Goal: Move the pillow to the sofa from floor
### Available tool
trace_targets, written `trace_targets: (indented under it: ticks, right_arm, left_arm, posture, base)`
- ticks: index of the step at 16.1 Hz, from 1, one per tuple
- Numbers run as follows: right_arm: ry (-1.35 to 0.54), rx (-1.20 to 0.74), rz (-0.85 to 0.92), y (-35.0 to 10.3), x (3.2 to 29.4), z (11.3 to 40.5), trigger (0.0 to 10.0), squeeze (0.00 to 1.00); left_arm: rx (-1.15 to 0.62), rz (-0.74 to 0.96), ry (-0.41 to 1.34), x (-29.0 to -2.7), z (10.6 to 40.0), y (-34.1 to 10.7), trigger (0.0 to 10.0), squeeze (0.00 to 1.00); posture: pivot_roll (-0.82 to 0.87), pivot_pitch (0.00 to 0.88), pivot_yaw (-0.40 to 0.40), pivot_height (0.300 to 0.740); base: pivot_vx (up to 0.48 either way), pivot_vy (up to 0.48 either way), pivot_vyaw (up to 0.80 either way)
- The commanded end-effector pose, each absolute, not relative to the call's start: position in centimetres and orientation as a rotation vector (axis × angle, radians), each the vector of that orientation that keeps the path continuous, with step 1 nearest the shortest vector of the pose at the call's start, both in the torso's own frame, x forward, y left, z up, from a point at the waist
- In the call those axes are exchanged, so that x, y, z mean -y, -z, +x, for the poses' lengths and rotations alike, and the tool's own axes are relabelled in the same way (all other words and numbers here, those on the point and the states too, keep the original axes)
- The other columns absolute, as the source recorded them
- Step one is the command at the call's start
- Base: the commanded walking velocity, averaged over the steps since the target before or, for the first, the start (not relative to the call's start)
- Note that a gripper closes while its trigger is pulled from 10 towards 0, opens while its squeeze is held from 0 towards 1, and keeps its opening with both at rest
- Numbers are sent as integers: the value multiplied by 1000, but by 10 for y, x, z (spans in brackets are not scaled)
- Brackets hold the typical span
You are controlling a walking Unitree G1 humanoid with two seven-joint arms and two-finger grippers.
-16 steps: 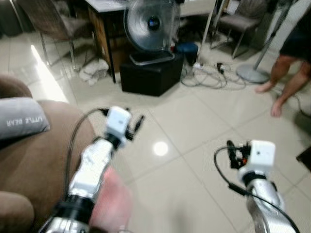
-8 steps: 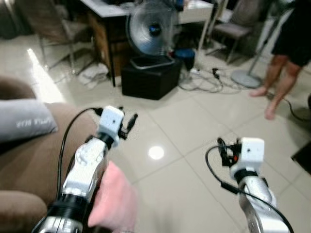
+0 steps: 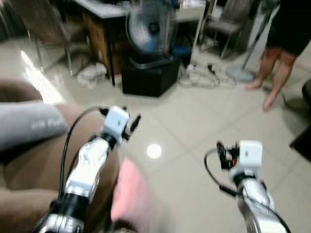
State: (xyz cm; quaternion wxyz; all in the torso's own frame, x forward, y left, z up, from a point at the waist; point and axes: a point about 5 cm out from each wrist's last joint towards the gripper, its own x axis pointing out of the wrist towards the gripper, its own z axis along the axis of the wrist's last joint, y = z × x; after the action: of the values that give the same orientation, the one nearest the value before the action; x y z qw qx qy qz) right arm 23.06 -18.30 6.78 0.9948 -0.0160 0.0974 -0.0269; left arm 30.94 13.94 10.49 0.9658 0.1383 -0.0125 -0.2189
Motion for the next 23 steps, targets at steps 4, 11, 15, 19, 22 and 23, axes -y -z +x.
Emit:
trace_targets:
  ticks: [4,11,15,19,22,23]
  right_arm:
    - [57,-194,-68,-69,188,231,10000,0]
    - [38,-194,-58,-68,188,230,10000,0]
    - [40,-203,-52,-64,188,229,10000,0]
    - [34,-203,-51,-63,189,229,10000,0]
    - [23,-211,-80,-61,189,230,10000,0]
    - [24,-209,-76,-60,189,230,10000,0]
  left_arm:
    - [-17,273,453,-130,308,-94,10000,0]
    - [13,257,442,-129,308,-98,10000,0]
    - [16,269,459,-128,307,-97,10000,0]
    - [20,269,471,-127,307,-97,10000,0]
    - [24,268,479,-127,306,-98,10000,0]
    - [23,269,481,-127,306,-97,10000,0]
  posture:
    - [37,0,-25,740]
    - [37,0,-35,665]
    - [38,0,-35,625]
    - [39,0,-38,590]
    - [40,0,-38,575]
    - [40,0,-39,575]
  base:
    - [0,0,0]
    - [0,0,0]
    - [0,0,0]
    - [0,0,0]
    - [0,0,0]
    - [281,0,0]
